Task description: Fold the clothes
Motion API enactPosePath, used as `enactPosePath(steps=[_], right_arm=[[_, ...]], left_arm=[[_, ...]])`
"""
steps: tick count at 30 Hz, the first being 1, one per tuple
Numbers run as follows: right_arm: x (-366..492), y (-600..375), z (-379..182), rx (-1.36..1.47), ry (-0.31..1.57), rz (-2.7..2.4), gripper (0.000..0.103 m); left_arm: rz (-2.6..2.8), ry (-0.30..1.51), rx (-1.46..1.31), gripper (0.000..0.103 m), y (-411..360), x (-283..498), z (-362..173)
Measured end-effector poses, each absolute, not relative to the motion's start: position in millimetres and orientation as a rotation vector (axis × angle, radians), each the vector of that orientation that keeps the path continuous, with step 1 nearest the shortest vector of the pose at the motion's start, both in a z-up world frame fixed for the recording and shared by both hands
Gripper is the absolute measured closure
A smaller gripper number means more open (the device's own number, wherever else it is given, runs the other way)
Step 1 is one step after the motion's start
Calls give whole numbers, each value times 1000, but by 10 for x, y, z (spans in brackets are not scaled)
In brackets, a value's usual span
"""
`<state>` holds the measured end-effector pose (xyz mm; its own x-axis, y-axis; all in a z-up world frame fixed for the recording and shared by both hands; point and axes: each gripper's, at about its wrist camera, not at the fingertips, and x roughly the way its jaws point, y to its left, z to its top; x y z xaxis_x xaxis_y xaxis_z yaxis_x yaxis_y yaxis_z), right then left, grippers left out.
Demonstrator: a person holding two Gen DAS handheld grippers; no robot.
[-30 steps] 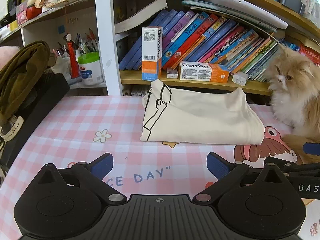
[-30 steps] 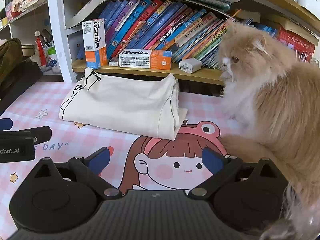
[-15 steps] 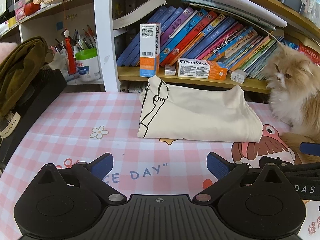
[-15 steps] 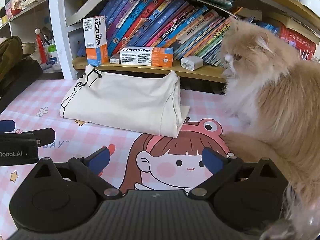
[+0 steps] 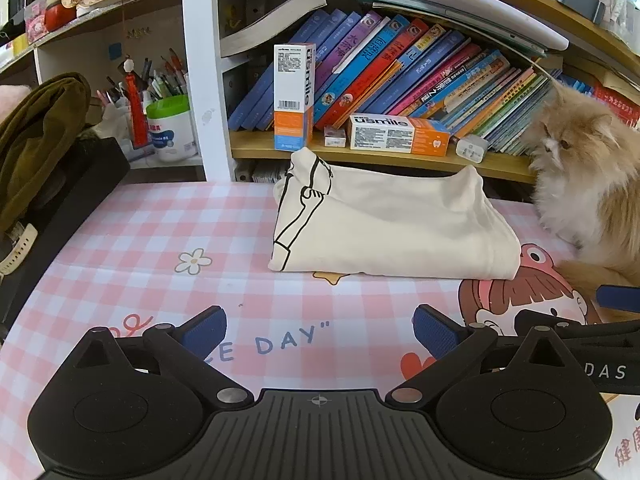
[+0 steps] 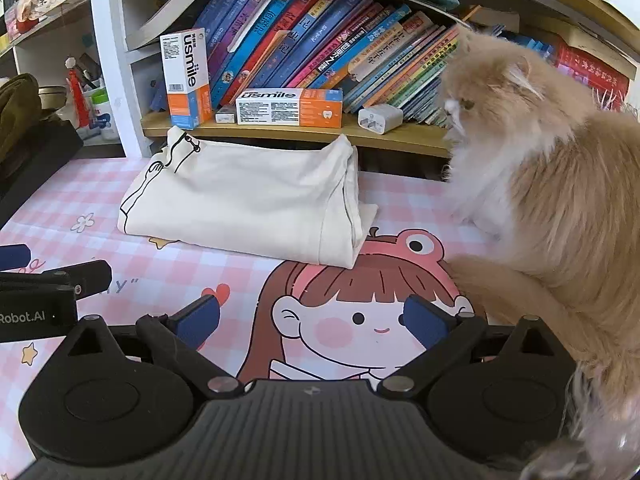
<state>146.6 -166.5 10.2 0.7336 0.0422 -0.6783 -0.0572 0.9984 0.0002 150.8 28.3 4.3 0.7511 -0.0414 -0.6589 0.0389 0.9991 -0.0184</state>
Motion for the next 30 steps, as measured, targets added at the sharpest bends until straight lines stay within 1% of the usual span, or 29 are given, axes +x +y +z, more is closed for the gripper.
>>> enactPosePath(steps=[30], right_arm=[[1479,-1640,85,-19,757,57,3]], left_arm=[[-40,723,-22,2,306,1501,1]])
